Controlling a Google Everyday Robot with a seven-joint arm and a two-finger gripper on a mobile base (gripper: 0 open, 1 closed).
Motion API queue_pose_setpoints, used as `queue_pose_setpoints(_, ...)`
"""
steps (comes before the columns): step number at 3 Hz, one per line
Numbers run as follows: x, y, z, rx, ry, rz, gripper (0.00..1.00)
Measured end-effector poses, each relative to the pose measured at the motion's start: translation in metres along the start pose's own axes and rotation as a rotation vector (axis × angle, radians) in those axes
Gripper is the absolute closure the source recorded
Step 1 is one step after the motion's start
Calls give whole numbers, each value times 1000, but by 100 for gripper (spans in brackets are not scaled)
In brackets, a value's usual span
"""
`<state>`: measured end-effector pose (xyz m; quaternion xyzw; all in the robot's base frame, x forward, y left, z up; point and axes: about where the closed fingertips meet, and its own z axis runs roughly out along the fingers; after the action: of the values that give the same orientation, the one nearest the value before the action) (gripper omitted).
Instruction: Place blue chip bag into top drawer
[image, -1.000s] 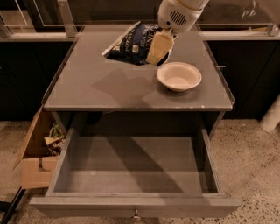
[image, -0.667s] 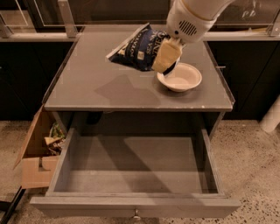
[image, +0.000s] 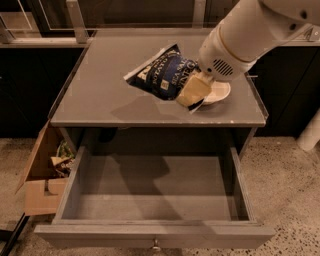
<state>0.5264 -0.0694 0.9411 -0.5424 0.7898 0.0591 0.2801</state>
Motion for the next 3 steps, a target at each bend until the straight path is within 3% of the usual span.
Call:
queue_pose_setpoints(2, 53, 18, 15, 91, -52, 161, 100)
queue_pose_setpoints(3, 78, 25, 33, 108, -32, 216, 100)
